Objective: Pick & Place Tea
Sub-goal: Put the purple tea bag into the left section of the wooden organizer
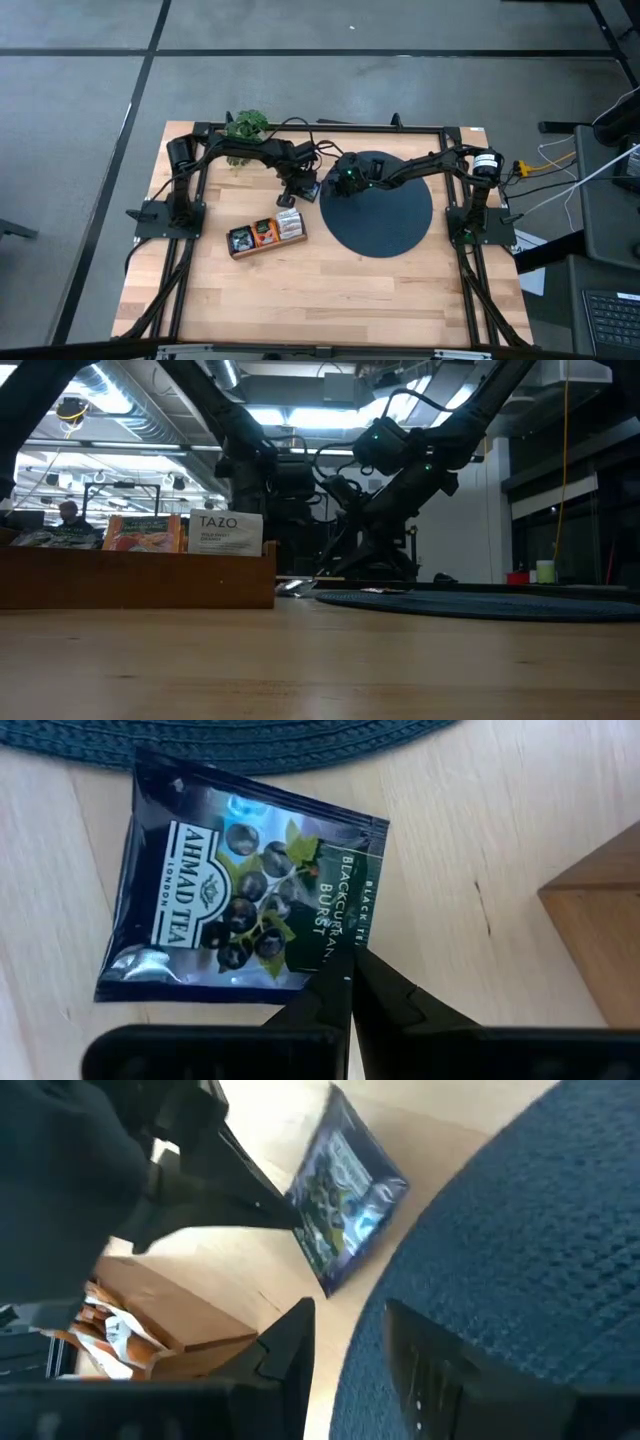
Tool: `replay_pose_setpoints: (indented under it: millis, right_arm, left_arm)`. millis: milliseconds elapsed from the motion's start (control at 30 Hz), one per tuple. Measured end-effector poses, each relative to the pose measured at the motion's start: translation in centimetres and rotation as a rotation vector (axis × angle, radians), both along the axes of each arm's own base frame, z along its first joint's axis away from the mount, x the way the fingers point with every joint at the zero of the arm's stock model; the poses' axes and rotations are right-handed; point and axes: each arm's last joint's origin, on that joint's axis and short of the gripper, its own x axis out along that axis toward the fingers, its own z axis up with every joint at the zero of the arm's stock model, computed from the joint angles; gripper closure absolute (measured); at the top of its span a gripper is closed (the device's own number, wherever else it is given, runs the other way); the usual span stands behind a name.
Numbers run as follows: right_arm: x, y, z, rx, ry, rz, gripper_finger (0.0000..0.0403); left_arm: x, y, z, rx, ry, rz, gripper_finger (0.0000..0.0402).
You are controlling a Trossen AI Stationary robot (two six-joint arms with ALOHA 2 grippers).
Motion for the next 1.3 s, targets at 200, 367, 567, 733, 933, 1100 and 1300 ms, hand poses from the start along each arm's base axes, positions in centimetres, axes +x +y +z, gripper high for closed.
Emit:
replay_pose_setpoints:
  millis: [200, 367, 567, 733, 933, 1100, 1300]
  right_arm:
    - [-0.1, -0.8, 0.1, -0.001, -0.011, -0.030, 0.0281]
    - [-0.5, -2.0, 0.1, -0.003, -0.015, -0.050, 0.0281]
    - [-0.5, -2.4, 0.0, -0.024, -0.014, -0.066, 0.0281]
    - [0.0, -2.4, -1.7, 0.006, -0.008, -0.091, 0.0281]
    - [1.0, -2.1, -2.7, -0.006, -0.078, -0.088, 0.0281]
    - [1.2, -2.2, -2.7, -0.022, -0.102, -0.097, 0.0281]
    - [1.2, -2.2, -2.7, -0.022, -0.103, -0.097, 0.0283]
  left_arm:
    - [0.0, -0.1, -0.1, 0.010, 0.002, -0.013, 0.0399]
    - [0.1, -0.1, -0.1, 0.017, 0.003, -0.014, 0.0399]
    - [0.1, -0.2, -0.1, 0.021, 0.006, -0.018, 0.0399]
    - [0.2, -0.4, -0.2, 0.022, 0.007, -0.025, 0.0399]
    - [0.4, -1.0, -0.1, 0.030, 0.007, -0.042, 0.0399]
    - [0.5, -1.3, -0.1, 0.030, 0.005, -0.048, 0.0399]
    - [0.5, -1.2, -0.2, 0.018, 0.007, -0.022, 0.0399]
